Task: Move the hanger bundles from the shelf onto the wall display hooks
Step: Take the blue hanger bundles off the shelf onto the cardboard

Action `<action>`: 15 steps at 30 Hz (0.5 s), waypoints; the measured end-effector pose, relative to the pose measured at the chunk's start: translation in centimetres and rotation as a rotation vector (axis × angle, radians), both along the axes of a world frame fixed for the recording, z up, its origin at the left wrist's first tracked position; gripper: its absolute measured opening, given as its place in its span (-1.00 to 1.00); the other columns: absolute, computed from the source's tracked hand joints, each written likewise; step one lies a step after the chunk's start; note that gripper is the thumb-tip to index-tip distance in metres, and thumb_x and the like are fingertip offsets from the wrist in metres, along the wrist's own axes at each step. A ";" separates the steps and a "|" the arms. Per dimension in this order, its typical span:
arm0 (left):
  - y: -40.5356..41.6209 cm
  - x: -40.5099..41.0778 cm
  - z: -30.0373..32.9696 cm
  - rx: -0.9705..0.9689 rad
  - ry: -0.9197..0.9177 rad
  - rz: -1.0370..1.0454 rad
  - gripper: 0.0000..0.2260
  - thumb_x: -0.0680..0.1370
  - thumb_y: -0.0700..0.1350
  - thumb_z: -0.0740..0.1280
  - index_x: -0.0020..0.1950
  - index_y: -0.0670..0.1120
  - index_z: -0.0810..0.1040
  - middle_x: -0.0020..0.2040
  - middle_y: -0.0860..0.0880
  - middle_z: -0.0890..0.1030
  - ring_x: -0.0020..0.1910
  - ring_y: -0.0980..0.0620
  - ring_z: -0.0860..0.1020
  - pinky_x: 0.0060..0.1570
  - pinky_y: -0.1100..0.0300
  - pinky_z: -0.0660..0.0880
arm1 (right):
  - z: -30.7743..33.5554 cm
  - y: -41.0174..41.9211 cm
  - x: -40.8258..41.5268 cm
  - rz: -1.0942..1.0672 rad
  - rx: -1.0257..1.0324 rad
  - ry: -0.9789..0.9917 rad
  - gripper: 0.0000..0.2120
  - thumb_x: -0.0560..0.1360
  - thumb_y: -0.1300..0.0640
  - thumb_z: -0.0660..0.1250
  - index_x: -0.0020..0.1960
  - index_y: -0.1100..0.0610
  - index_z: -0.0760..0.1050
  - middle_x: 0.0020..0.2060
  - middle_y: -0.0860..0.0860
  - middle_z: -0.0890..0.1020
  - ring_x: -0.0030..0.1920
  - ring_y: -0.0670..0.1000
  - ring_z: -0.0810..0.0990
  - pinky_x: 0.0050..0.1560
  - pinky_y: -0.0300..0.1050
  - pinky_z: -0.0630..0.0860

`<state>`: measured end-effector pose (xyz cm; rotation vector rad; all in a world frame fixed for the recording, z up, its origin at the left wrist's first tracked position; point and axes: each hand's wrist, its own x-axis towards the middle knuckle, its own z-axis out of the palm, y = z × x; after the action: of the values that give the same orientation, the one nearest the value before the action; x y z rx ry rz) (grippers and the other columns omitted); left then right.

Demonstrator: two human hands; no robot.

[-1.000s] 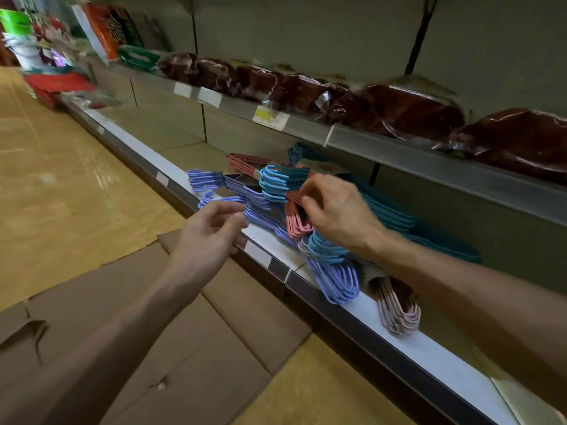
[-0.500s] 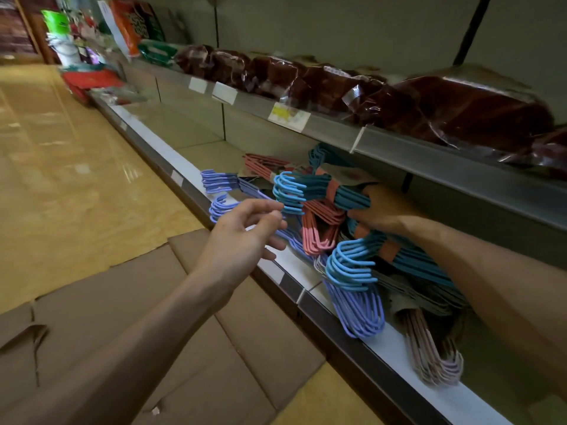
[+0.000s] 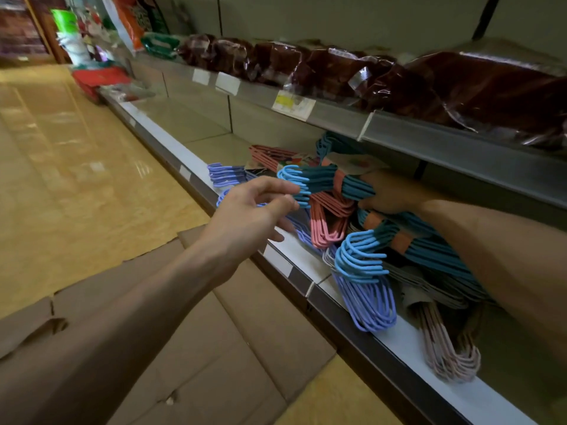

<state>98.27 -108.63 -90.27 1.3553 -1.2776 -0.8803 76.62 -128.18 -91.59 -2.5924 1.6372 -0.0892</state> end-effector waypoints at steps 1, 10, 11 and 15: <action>-0.1 0.2 0.1 -0.008 0.018 0.001 -0.86 0.59 -0.21 0.35 0.09 -0.04 0.64 -0.01 -0.11 0.69 -0.23 0.04 0.67 -0.19 0.06 0.60 | 0.1 0.4 0.2 -0.002 -0.023 0.004 -0.41 0.54 0.10 0.42 0.51 0.17 0.31 0.46 0.16 0.39 0.41 0.19 0.40 0.39 0.03 0.36; 1.3 3.7 -0.4 -0.098 -0.049 0.051 -0.84 0.58 -0.22 0.34 0.04 0.01 0.65 -0.06 -0.04 0.69 -0.21 0.04 0.68 -0.20 0.10 0.63 | -0.8 3.5 0.8 0.279 -0.174 0.212 -0.70 0.58 0.19 0.34 0.31 0.17 0.47 0.19 0.19 0.59 0.13 0.17 0.56 0.09 0.01 0.46; 1.6 4.3 -0.2 -0.110 -0.039 0.073 -0.84 0.58 -0.23 0.34 0.03 0.01 0.66 -0.07 -0.03 0.69 -0.22 0.04 0.68 -0.22 0.12 0.62 | -0.3 3.6 1.5 0.292 -0.170 0.148 -0.72 0.58 0.19 0.34 0.28 0.14 0.49 0.13 0.13 0.62 0.06 0.13 0.56 0.02 -0.03 0.44; 2.4 6.5 1.0 -0.132 -0.004 0.141 -0.82 0.58 -0.28 0.32 0.02 -0.02 0.64 -0.10 -0.08 0.67 -0.22 0.01 0.64 -0.18 0.08 0.62 | 1.5 6.1 3.9 0.320 -0.184 0.091 -0.71 0.58 0.05 0.35 0.29 -0.10 0.47 -0.03 -0.04 0.61 -0.11 0.04 0.53 -0.25 -0.04 0.34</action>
<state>104.77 -106.20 -89.24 1.3250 -1.2060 -0.6851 80.52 -122.07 -90.12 -3.0031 1.2696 -0.1089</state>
